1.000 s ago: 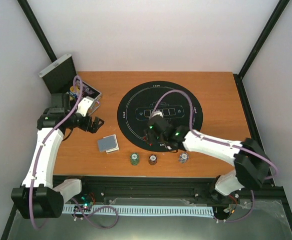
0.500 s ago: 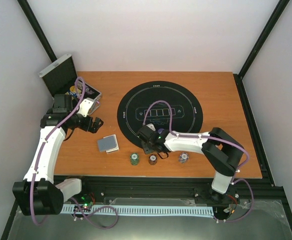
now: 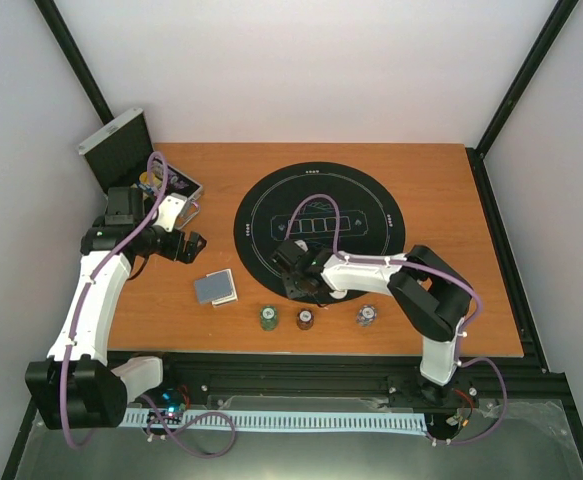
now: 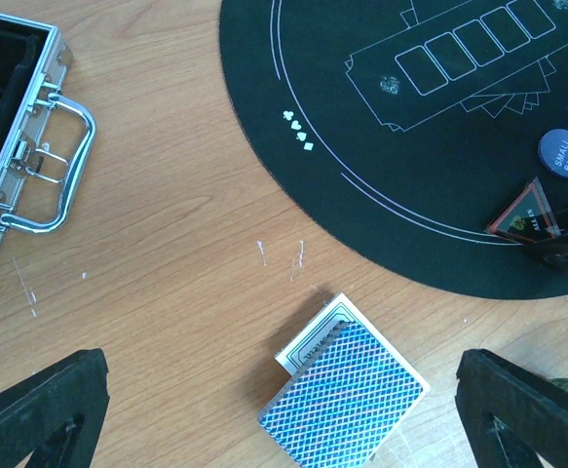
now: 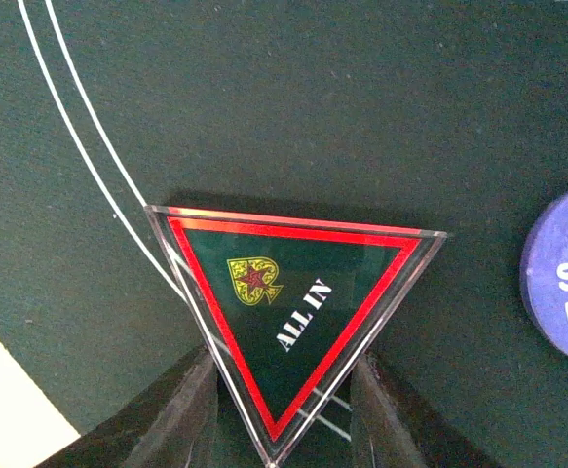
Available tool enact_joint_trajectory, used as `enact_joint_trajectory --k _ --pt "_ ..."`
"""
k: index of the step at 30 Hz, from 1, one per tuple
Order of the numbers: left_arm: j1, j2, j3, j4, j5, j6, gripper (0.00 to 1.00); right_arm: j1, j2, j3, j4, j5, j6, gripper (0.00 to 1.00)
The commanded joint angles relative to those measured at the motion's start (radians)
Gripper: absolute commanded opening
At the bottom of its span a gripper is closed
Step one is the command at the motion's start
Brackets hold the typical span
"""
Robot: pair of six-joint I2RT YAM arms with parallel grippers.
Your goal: Distribute texas hold em gaming equipment
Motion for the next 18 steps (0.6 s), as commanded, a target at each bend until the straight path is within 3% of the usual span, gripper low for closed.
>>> enact_joint_trajectory --k 1,10,18 --pt "0.005 -0.001 0.041 0.003 0.003 -0.019 1.0 -0.015 0.063 0.034 0.009 -0.022 -0.021 0.37" --pt "0.005 -0.005 0.055 -0.008 -0.006 -0.039 1.0 -0.043 0.158 0.146 -0.009 -0.011 -0.083 0.32" --pt "0.005 0.014 0.09 -0.039 -0.086 -0.082 1.0 -0.06 0.342 0.431 -0.062 -0.018 -0.175 0.34"
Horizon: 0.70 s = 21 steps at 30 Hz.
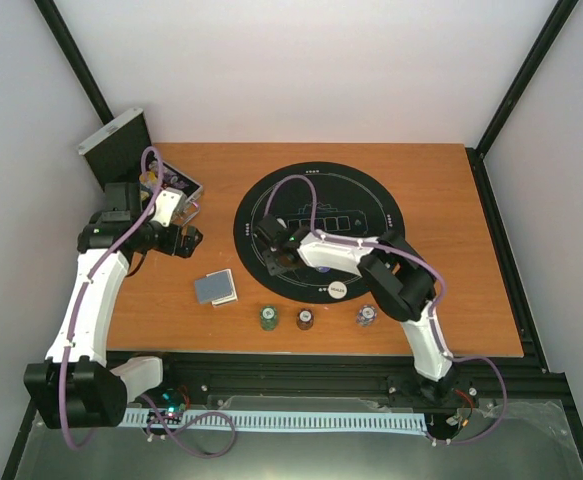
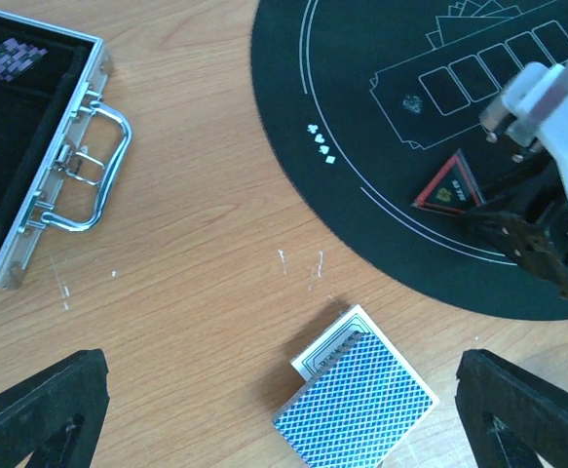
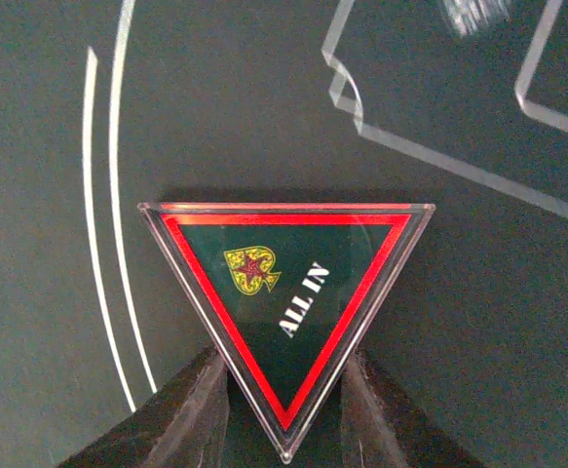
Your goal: Distribute texas hold em gaming equipment
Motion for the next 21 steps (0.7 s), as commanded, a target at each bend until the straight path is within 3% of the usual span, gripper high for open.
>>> enact_joint_trajectory --k 1,10,13,17,21 --pt "0.006 0.012 0.052 -0.031 -0.056 -0.039 1.0 -0.015 0.151 0.156 -0.015 -0.02 -0.071 0.34" --pt "0.007 0.01 0.054 -0.058 -0.077 -0.019 1.0 -0.046 0.344 0.521 -0.139 -0.032 -0.113 0.36" --pt "0.007 0.012 0.056 -0.059 -0.076 -0.016 1.0 -0.052 0.338 0.557 -0.165 -0.029 -0.115 0.43" --pt "0.007 0.017 0.058 -0.063 -0.075 -0.011 1.0 -0.051 0.217 0.481 -0.164 -0.011 -0.11 0.57" --pt "0.007 0.022 0.064 -0.068 -0.063 -0.011 1.0 -0.053 0.0 0.238 -0.101 0.021 -0.081 0.66"
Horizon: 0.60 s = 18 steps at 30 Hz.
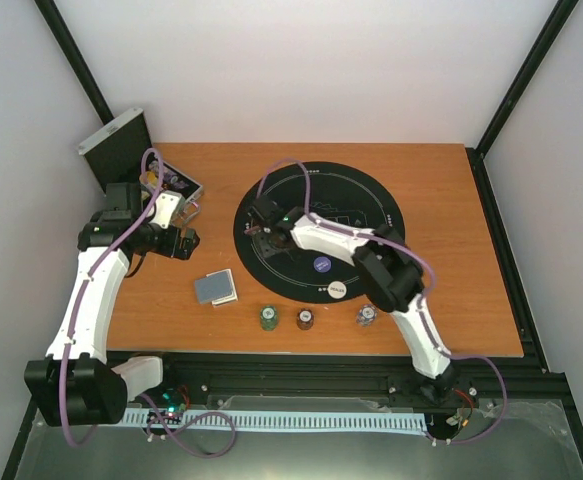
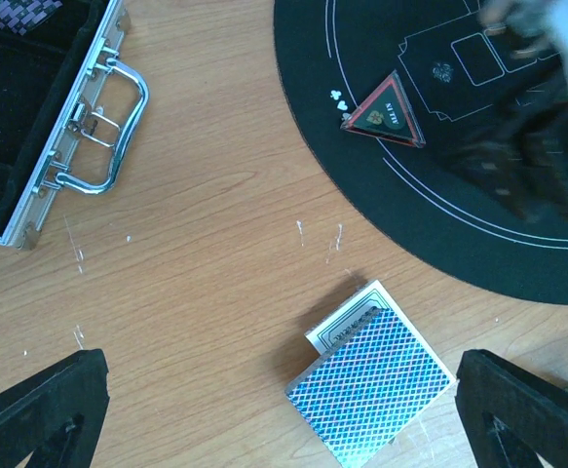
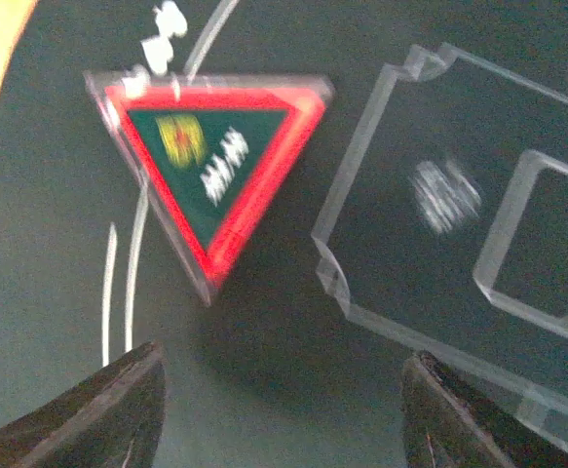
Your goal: Distribute texas hold em gaming equipment
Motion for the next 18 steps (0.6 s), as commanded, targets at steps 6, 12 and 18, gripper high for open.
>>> enact_joint_trajectory --k 6,12,18 --pt "0.005 0.021 0.076 -0.04 0.036 -0.009 1.0 -0.007 -0.496 -0.571 0.085 0.072 0.082 0.71" --pt "0.005 0.018 0.087 -0.051 0.06 -0.006 1.0 -0.012 -0.611 -0.795 0.132 0.072 0.13 0.72" --pt "0.005 0.014 0.093 -0.061 0.078 -0.001 1.0 -0.025 -0.582 -0.825 0.165 0.063 0.131 0.65"
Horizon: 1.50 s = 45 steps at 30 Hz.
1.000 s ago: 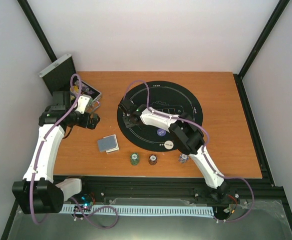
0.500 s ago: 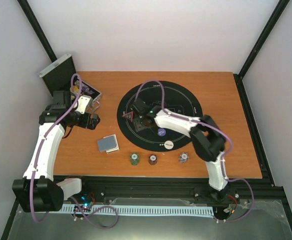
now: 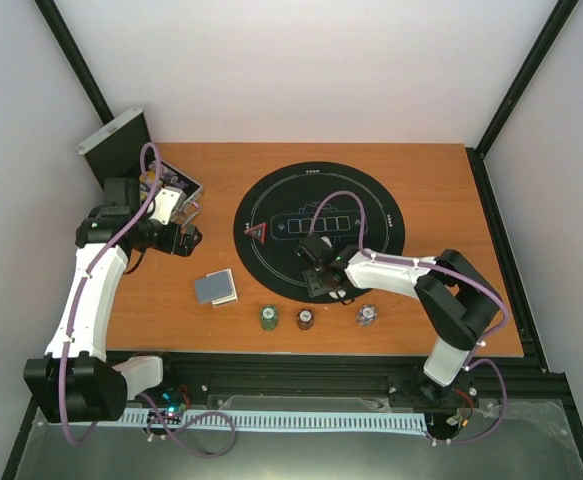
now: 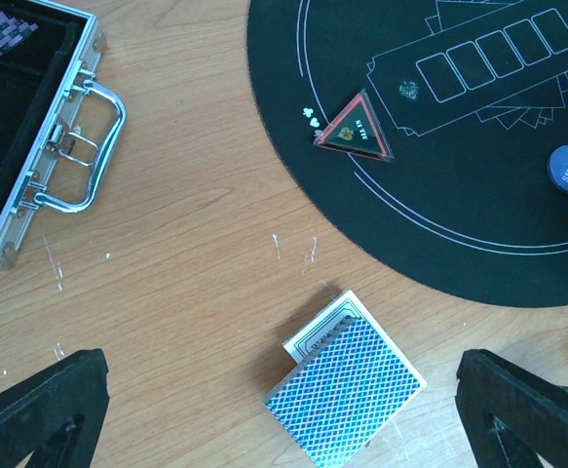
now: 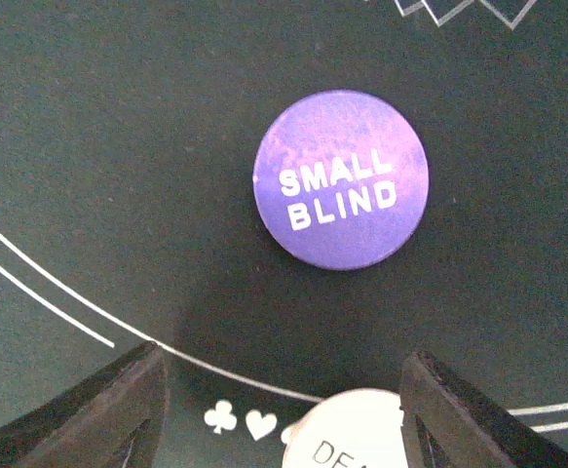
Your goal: Distribute texas hold em gaming equipment
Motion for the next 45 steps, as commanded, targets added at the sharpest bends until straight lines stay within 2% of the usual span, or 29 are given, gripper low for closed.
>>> enact_joint_trajectory --k 1,8,18,23,30,45 --pt "0.005 -0.006 0.048 -0.036 0.029 0.001 1.0 -0.024 0.016 0.008 0.07 0.003 0.019 0.64" --pt "0.005 -0.015 0.062 -0.045 0.025 0.015 1.0 -0.087 0.083 0.004 0.112 -0.036 0.0 0.5" --pt "0.005 -0.014 0.067 -0.048 0.024 0.024 1.0 -0.131 0.158 0.03 0.145 -0.045 -0.023 0.46" --pt "0.005 -0.014 0.074 -0.062 0.024 0.031 1.0 -0.18 0.243 0.138 0.143 -0.018 -0.052 0.42" --pt "0.005 -0.014 0.098 -0.096 0.025 0.056 1.0 -0.245 0.43 0.421 0.085 0.039 -0.126 0.33" --pt "0.005 0.023 0.117 -0.104 0.03 0.067 1.0 -0.348 0.85 1.151 -0.161 0.018 -0.175 0.34"
